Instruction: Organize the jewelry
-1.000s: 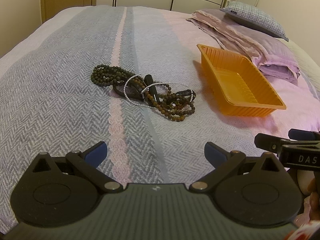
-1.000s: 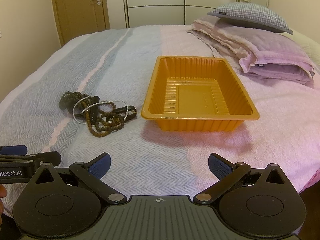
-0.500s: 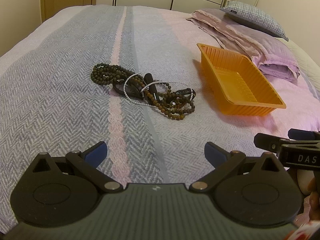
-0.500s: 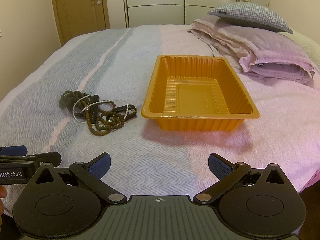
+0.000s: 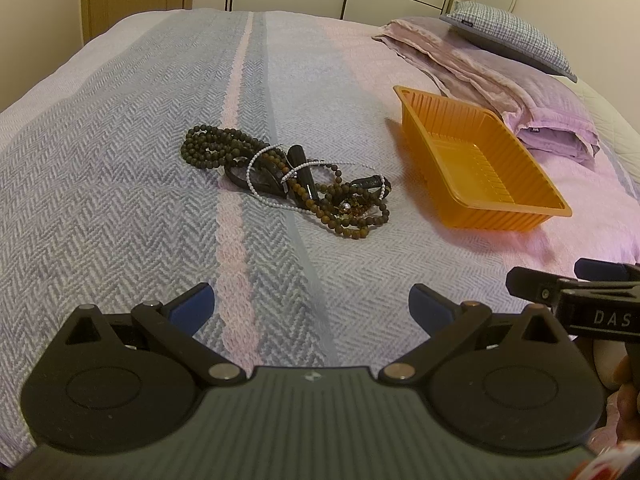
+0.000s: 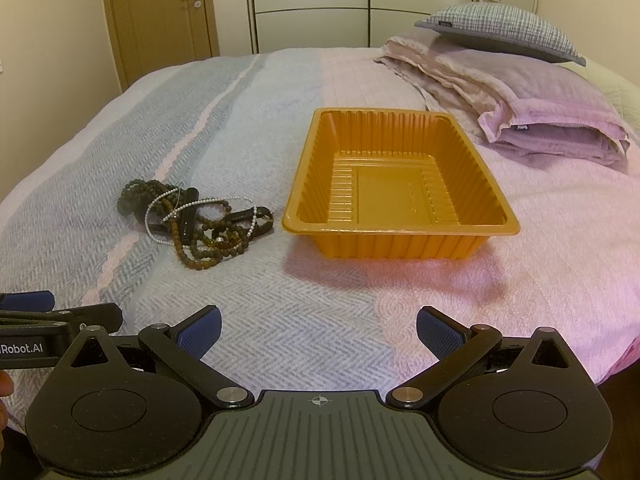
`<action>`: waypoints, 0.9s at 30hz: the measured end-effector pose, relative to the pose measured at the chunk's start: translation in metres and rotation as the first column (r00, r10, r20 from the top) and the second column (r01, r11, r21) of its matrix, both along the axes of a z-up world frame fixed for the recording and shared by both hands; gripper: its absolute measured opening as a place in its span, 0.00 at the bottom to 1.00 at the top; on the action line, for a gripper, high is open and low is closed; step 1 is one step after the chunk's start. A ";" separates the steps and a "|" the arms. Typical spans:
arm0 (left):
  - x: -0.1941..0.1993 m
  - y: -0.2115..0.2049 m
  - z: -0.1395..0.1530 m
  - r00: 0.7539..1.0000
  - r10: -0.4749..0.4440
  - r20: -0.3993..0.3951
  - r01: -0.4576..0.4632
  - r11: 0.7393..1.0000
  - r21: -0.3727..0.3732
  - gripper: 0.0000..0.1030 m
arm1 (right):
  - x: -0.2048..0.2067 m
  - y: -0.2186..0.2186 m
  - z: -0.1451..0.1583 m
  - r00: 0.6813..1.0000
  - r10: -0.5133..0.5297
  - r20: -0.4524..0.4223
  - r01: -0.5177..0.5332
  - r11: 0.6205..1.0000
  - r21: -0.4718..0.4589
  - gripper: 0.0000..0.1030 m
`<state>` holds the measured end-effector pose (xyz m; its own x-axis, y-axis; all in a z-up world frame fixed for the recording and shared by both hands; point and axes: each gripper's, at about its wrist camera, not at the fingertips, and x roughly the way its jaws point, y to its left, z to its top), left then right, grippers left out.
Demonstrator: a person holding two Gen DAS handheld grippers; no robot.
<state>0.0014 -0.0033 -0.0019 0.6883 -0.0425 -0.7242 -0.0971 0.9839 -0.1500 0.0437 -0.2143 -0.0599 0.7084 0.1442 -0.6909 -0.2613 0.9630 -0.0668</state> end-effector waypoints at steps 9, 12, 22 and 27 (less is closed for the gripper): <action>0.001 0.000 0.000 1.000 0.000 -0.002 0.000 1.000 -0.002 1.00 | 0.000 0.000 0.000 1.000 0.001 -0.001 -0.001 1.000 -0.001 1.00; 0.001 0.000 0.000 1.000 0.000 -0.002 0.000 1.000 -0.003 1.00 | 0.000 0.000 -0.001 1.000 0.002 -0.001 -0.002 1.000 -0.003 1.00; 0.005 0.003 -0.002 1.000 0.004 -0.004 -0.004 1.000 -0.022 1.00 | 0.005 -0.005 -0.002 1.000 -0.019 0.014 0.019 1.000 0.013 1.00; 0.014 0.013 -0.005 1.000 0.027 -0.007 -0.028 0.997 -0.079 0.99 | 0.014 -0.029 0.014 0.988 -0.110 0.112 0.102 0.992 0.071 0.99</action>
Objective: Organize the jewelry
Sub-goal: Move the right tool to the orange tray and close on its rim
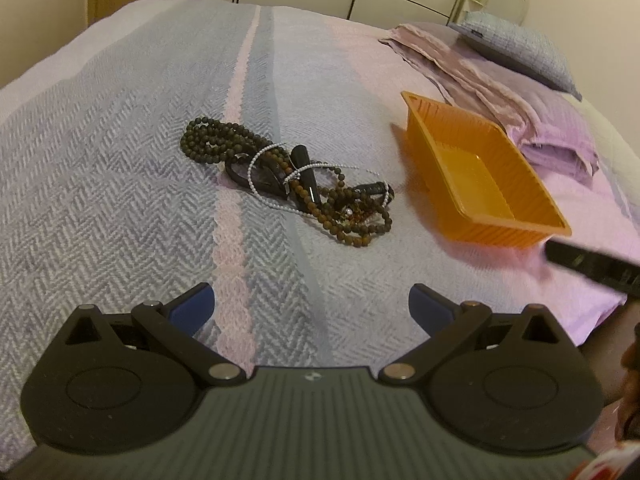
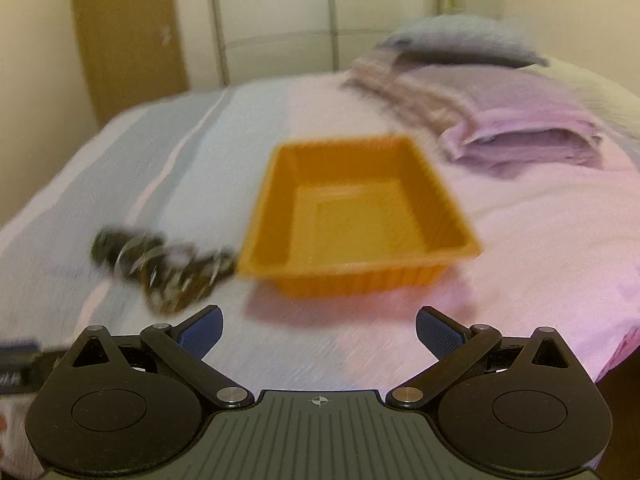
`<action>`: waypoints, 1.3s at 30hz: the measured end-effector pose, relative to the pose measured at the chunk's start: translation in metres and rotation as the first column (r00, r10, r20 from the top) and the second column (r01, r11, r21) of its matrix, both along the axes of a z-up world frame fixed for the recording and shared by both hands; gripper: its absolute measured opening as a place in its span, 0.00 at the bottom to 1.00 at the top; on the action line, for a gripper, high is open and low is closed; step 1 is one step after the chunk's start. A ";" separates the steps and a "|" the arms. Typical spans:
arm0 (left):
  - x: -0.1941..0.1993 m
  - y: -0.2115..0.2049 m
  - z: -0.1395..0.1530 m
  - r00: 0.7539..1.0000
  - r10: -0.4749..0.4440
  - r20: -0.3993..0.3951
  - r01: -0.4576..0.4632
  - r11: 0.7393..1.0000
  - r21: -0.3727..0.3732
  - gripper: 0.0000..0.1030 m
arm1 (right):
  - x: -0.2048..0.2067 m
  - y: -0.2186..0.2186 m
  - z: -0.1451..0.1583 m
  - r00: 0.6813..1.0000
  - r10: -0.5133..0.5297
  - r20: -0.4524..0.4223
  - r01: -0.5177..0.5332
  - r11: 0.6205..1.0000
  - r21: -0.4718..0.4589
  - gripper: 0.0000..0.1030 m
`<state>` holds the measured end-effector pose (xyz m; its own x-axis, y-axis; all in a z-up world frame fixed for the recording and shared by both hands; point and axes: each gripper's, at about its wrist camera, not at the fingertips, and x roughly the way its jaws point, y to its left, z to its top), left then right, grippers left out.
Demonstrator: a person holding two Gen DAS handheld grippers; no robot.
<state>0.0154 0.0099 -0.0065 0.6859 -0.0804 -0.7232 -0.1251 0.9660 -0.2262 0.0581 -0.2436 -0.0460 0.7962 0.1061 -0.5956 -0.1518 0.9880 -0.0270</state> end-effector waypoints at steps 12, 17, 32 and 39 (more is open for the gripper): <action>0.036 0.019 -0.016 1.000 0.029 0.003 -0.028 0.994 -0.108 0.99 | 0.079 -0.074 0.006 0.981 -0.146 0.126 0.147 0.989 0.004 0.73; 0.047 0.021 -0.022 0.999 0.030 0.011 -0.029 0.991 -0.133 0.99 | 0.117 -0.101 -0.012 0.993 -0.118 0.018 0.117 0.992 0.050 0.52; 0.066 0.014 -0.031 1.000 -0.013 0.013 0.015 0.991 -0.135 0.99 | 0.155 -0.108 -0.039 0.988 -0.107 -0.111 0.115 0.991 0.069 0.20; 0.065 0.016 -0.033 1.000 -0.014 0.022 0.016 0.994 -0.107 0.99 | 0.152 -0.106 -0.035 0.986 -0.112 -0.124 0.120 0.991 0.063 0.12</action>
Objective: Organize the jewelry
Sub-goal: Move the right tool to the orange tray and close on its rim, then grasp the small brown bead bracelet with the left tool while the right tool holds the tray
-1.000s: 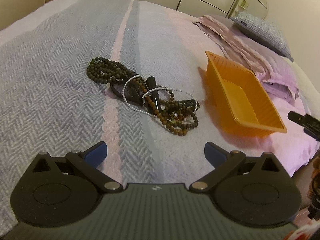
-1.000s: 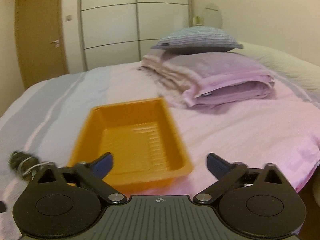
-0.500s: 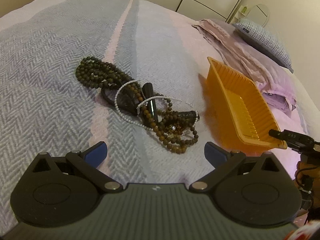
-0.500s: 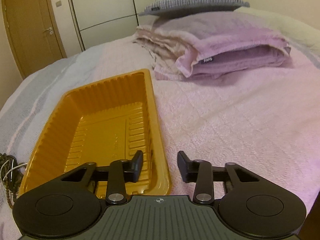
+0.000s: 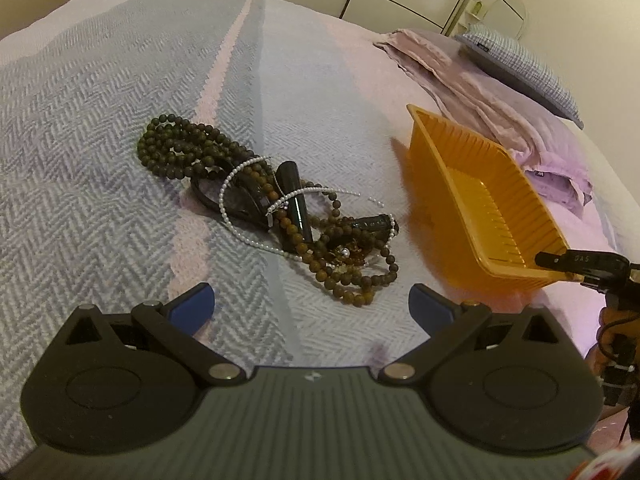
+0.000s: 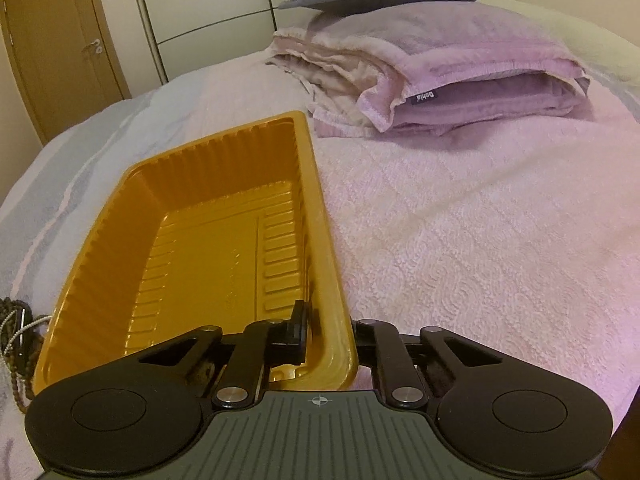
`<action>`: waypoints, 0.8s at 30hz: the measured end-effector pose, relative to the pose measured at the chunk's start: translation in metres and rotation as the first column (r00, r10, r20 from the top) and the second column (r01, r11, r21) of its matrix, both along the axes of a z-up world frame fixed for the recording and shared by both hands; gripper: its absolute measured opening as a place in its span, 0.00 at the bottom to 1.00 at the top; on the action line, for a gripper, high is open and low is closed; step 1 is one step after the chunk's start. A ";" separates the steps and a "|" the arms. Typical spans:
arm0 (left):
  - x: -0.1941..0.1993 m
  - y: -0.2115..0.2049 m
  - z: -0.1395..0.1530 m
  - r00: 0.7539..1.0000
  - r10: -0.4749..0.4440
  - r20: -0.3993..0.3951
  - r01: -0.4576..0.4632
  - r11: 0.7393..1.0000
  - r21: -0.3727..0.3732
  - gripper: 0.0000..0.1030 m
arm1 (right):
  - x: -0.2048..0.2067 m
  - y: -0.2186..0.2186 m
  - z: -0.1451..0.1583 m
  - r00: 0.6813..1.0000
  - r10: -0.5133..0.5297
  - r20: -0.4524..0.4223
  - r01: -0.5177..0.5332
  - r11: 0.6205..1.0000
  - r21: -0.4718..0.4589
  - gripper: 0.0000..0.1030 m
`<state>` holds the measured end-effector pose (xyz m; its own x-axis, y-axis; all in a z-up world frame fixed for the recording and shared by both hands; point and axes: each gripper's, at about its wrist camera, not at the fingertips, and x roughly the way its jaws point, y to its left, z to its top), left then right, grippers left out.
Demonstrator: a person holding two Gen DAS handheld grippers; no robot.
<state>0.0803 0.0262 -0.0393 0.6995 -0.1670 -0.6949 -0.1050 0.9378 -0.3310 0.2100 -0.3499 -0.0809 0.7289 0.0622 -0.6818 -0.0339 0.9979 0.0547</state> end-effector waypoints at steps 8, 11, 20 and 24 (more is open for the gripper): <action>-0.003 -0.001 0.003 0.999 -0.033 0.024 0.031 0.996 0.085 0.99 | -0.008 0.022 0.026 0.997 0.059 0.058 -0.050 0.987 -0.152 0.05; 0.001 -0.002 0.001 0.997 -0.072 0.028 0.069 0.991 0.113 0.98 | -0.013 0.037 0.040 0.990 0.116 0.081 -0.091 0.961 -0.262 0.04; 0.018 -0.001 -0.005 0.996 -0.092 0.020 0.090 0.991 0.101 0.75 | -0.027 0.065 0.048 0.970 0.209 0.121 -0.129 0.872 -0.473 0.04; 0.030 0.001 -0.009 0.997 -0.073 0.013 0.071 0.994 0.077 0.59 | -0.028 0.061 0.046 0.974 0.193 0.122 -0.115 0.876 -0.468 0.04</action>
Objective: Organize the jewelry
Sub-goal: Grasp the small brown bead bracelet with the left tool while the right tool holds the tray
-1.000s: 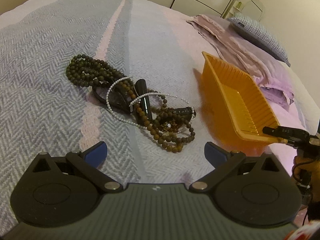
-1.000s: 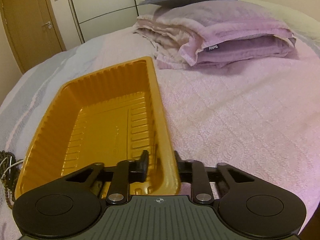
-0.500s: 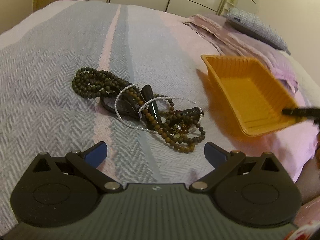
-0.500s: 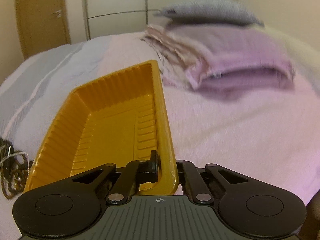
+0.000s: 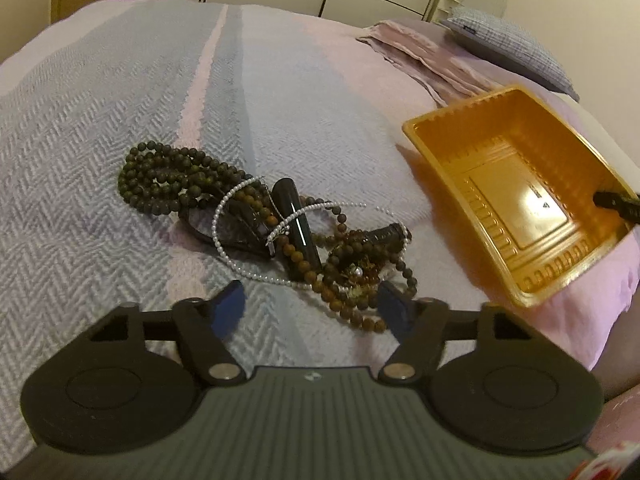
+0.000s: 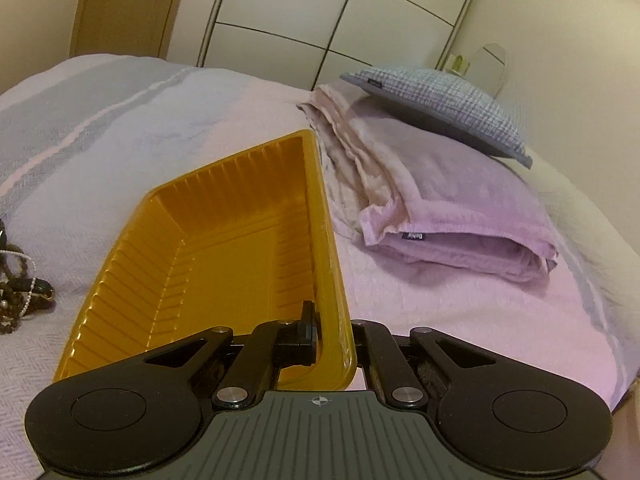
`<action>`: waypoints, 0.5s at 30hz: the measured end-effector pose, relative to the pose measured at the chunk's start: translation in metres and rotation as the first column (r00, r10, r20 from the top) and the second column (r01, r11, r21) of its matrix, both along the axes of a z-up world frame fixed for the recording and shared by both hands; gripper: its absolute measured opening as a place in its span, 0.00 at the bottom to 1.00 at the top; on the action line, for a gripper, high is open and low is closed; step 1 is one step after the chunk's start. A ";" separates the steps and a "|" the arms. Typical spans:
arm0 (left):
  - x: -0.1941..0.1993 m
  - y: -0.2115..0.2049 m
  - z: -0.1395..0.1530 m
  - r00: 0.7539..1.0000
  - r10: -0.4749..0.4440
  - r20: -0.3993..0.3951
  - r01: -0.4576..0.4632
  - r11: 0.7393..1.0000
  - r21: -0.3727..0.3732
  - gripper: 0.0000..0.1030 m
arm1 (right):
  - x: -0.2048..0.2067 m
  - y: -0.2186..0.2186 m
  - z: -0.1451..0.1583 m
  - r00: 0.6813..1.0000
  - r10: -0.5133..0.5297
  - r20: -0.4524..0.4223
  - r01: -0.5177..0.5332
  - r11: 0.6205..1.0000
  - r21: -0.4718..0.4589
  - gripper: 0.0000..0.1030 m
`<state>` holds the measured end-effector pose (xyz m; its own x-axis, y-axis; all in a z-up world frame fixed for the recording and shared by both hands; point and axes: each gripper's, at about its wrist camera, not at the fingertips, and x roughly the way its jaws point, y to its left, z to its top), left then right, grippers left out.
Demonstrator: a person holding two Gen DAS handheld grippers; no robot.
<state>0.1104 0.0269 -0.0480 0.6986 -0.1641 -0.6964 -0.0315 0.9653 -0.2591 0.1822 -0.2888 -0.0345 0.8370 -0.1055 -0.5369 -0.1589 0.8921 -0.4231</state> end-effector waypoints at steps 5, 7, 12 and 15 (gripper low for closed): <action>0.013 -0.002 -0.004 1.000 0.009 -0.011 -0.009 1.000 -0.009 0.42 | -0.002 0.000 -0.002 1.000 -0.005 -0.001 0.005 1.000 -0.003 0.04; 0.016 -0.003 -0.003 1.000 0.018 -0.012 -0.018 1.000 0.005 0.41 | -0.001 -0.001 0.000 1.000 -0.007 -0.002 0.007 1.000 0.001 0.04; 0.022 0.005 0.000 0.999 0.029 0.014 -0.029 0.998 0.053 0.35 | -0.002 -0.001 0.000 1.000 -0.003 0.000 0.003 1.000 0.000 0.04; 0.027 0.011 0.000 0.999 0.032 0.019 -0.033 0.998 0.055 0.33 | -0.001 -0.001 -0.001 1.000 -0.004 0.001 0.004 1.000 0.000 0.04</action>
